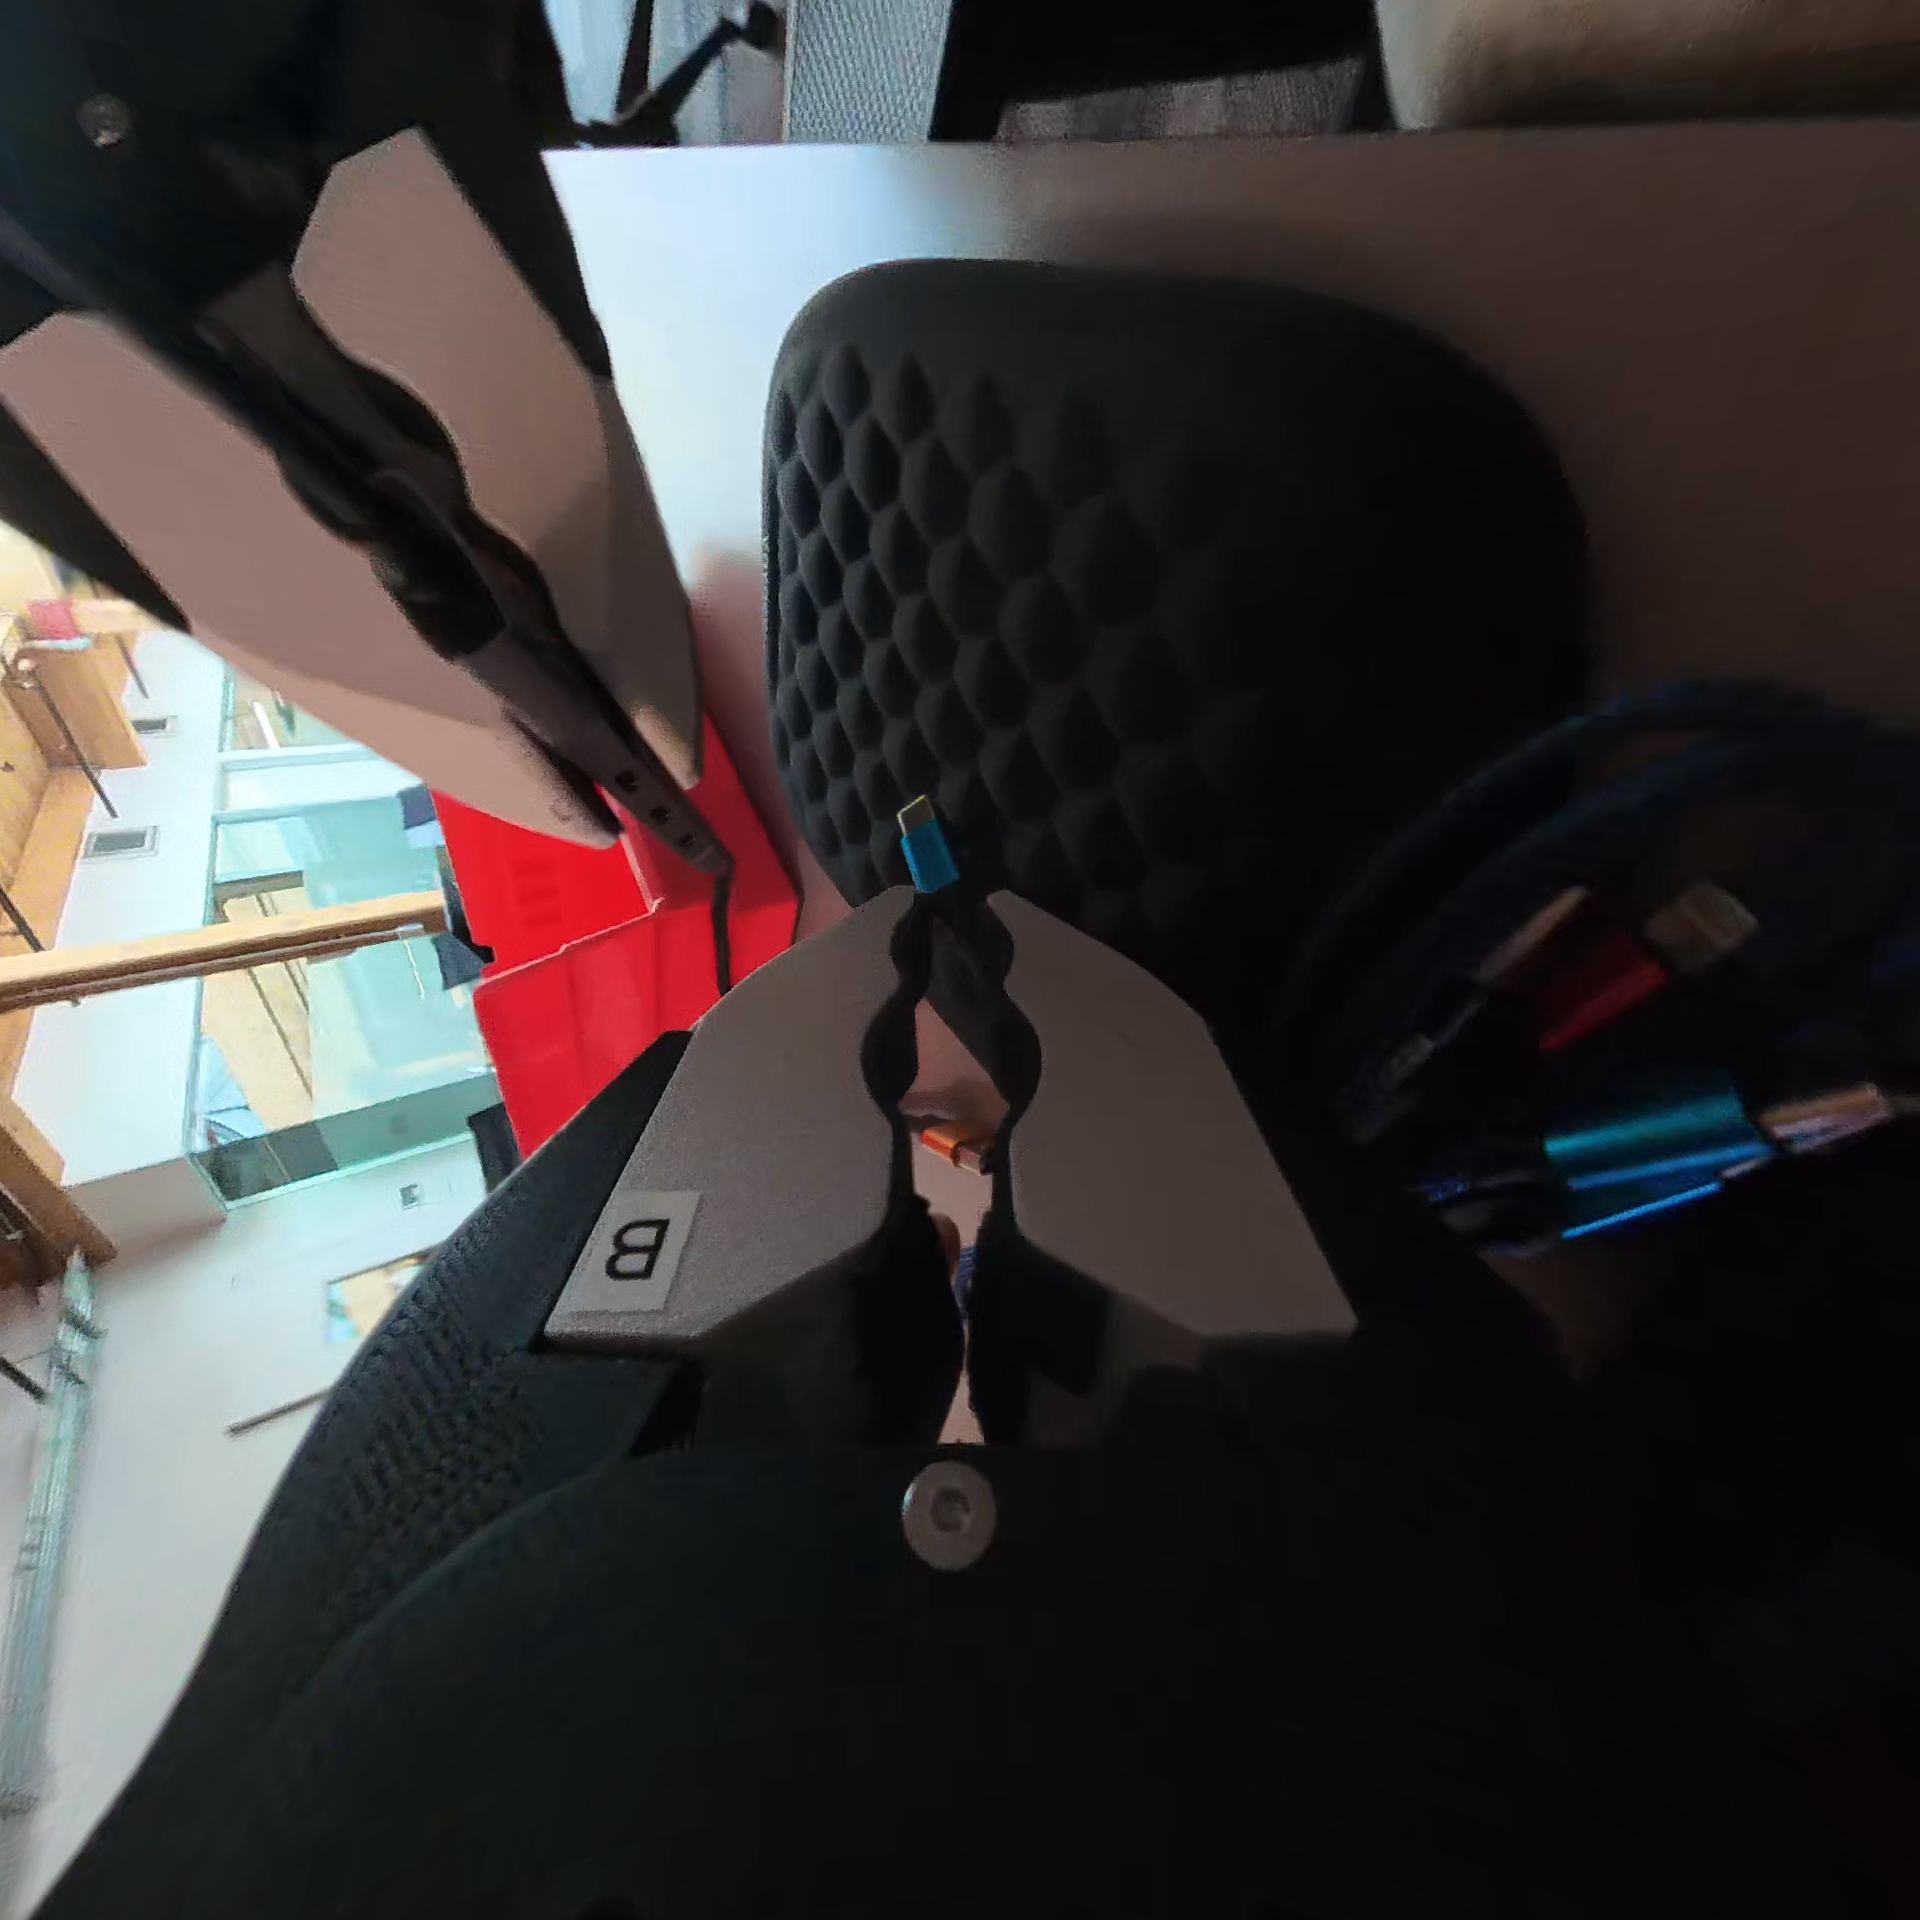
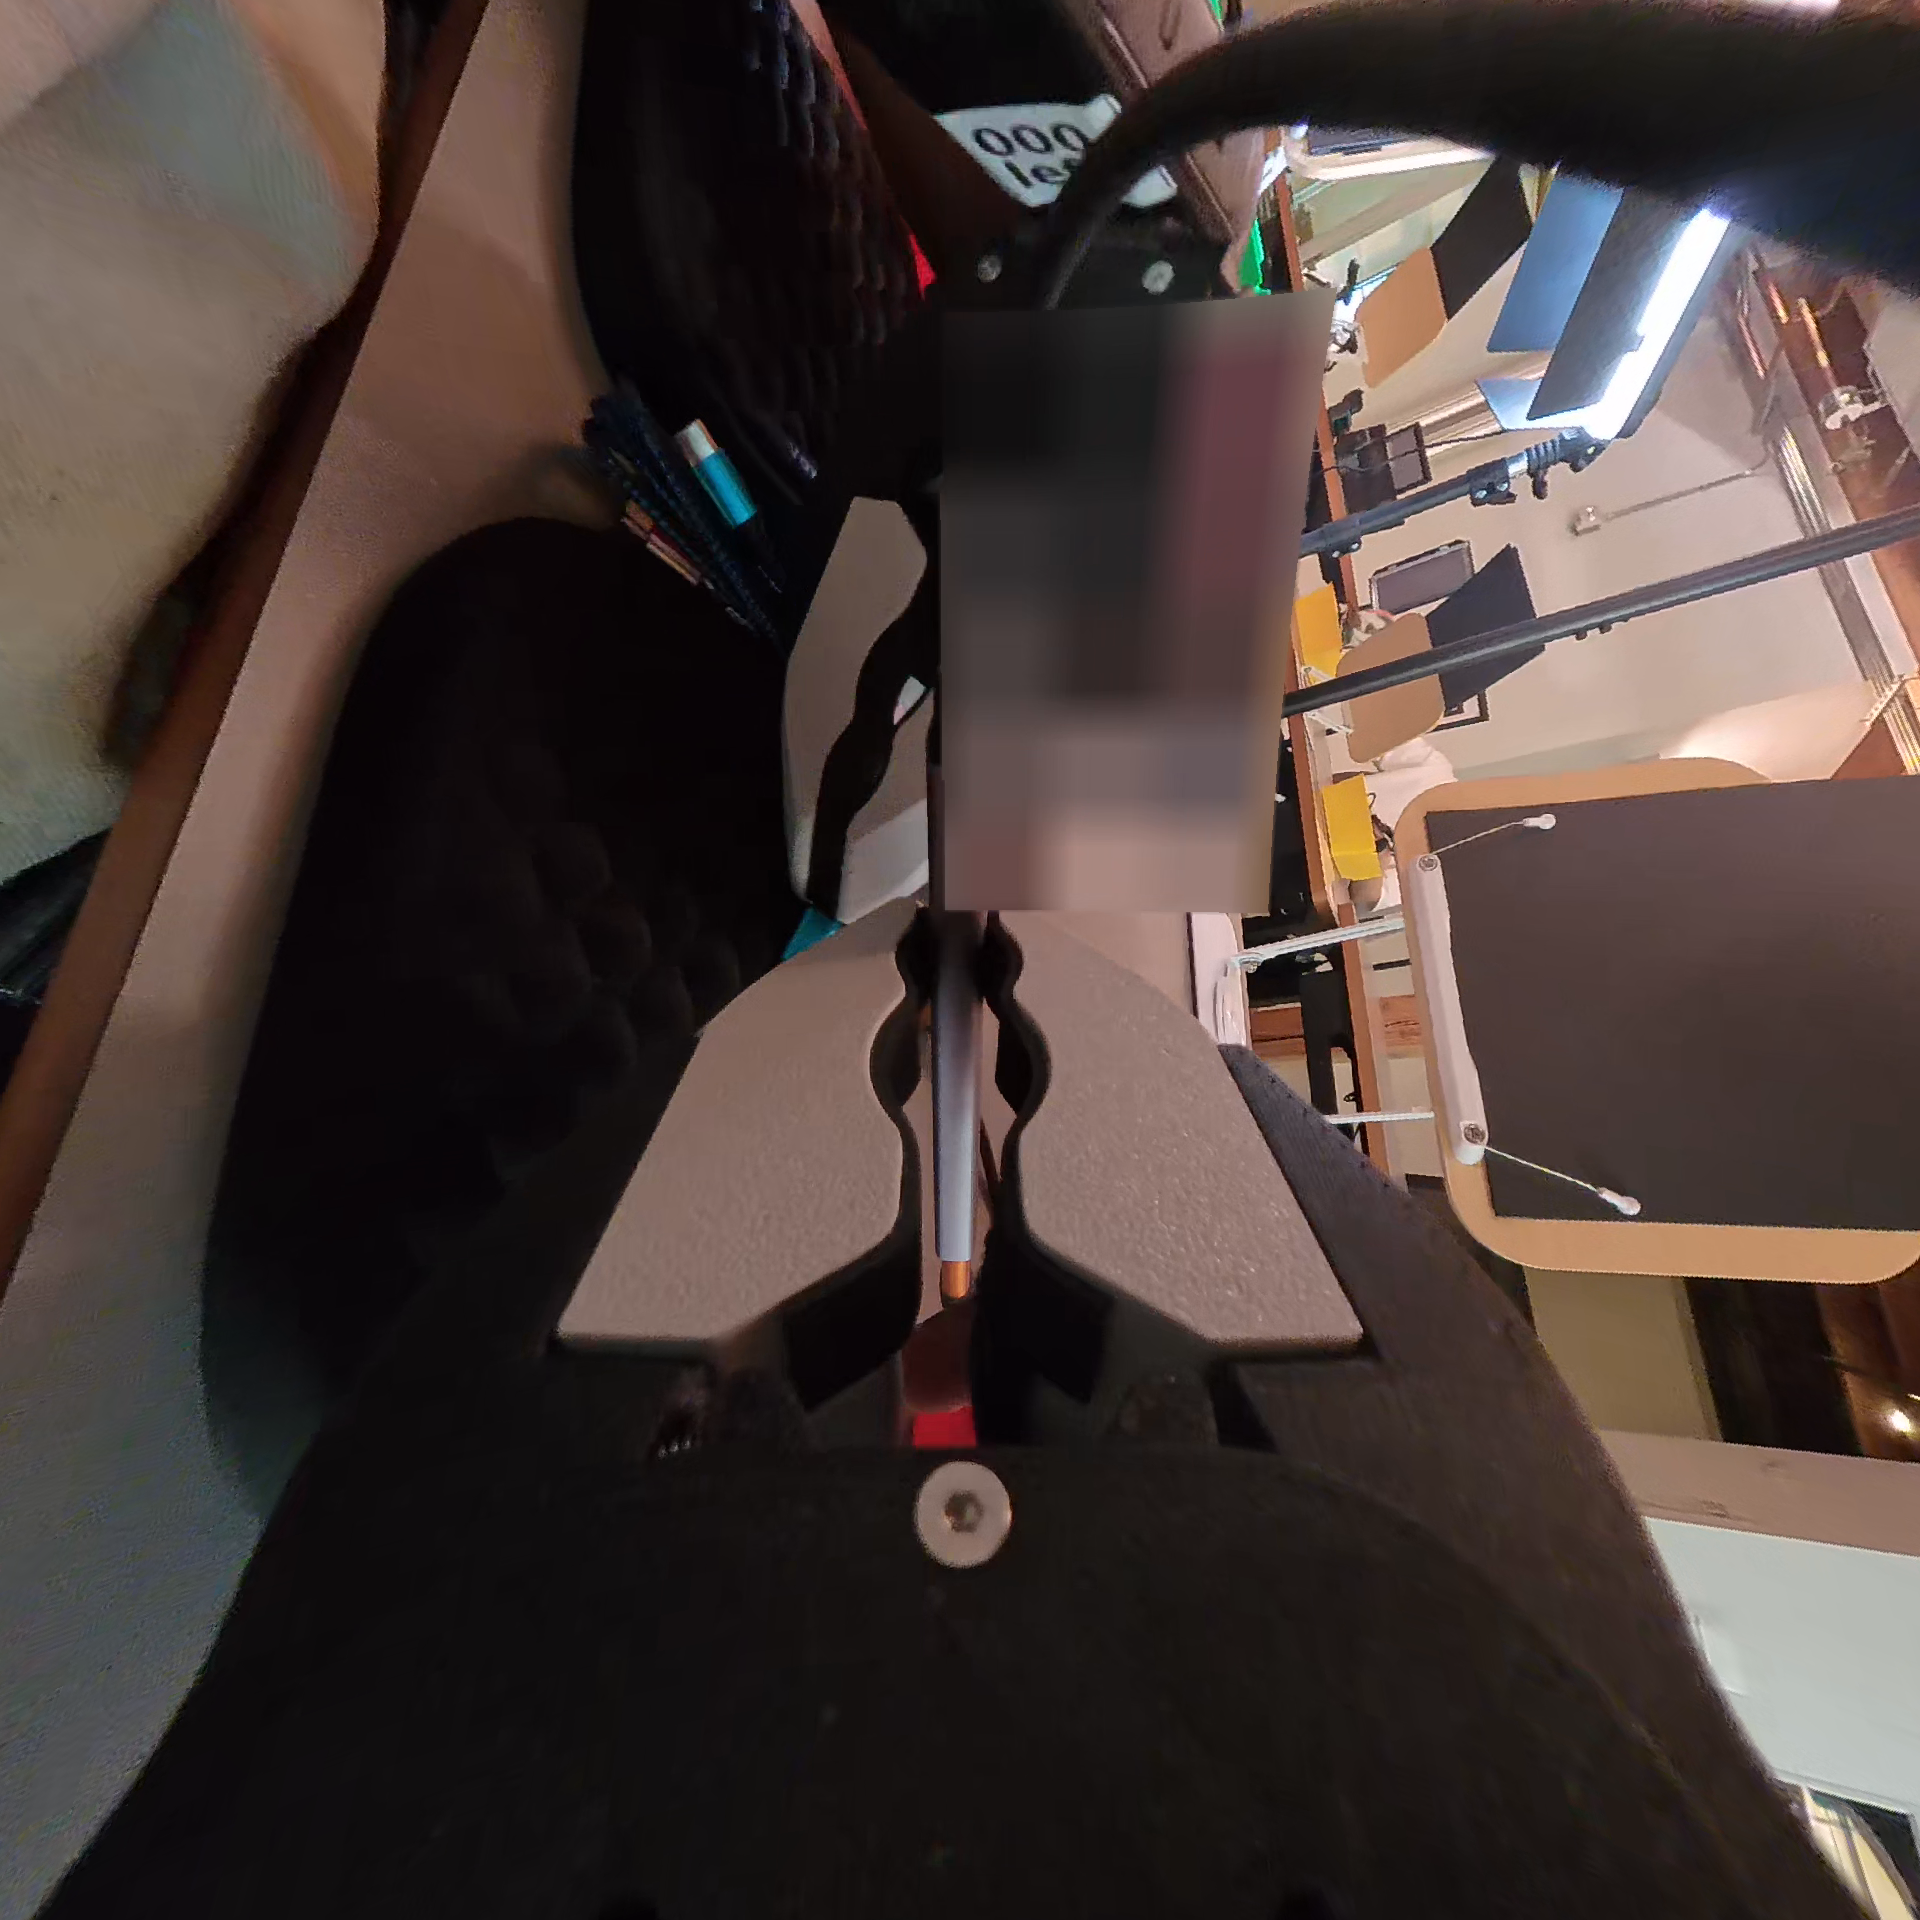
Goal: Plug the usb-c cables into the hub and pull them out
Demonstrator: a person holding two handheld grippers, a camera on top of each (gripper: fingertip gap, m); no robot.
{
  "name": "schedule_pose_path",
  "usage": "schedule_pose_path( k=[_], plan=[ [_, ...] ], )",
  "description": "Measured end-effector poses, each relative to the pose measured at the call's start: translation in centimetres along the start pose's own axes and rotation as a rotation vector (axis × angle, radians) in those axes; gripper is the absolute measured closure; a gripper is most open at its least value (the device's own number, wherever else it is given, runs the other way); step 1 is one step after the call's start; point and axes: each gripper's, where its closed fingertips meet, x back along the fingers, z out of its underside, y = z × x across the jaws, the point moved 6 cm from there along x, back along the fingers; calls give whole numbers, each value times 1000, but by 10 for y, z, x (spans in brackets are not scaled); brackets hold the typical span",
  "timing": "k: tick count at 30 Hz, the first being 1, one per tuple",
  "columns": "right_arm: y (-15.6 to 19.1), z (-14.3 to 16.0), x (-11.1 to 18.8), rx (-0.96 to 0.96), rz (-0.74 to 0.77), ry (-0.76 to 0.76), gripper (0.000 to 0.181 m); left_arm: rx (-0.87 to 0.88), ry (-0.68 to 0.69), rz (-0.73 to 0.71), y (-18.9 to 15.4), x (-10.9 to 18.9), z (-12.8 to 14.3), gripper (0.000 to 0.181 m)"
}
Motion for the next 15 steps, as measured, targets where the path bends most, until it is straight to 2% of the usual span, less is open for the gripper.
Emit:
schedule_pose_path(
  k=[5,8,12,14,15],
  plan=[
    [7,1,0,1,-15,4,173,262,-61,-17,-1,0,7,177],
    [6,2,1,-13,-13,0,173,442,-91,35,1,4,10,178],
    [5,1,2,-19,-21,-4,173,759,-121,321,1,25,10,177],
    [4,-1,0,-24,-32,-13,173,855,-103,458,-4,34,14,177],
    [4,-1,-1,-24,-38,-17,173,887,-104,481,-5,33,16,177]
  ],
)
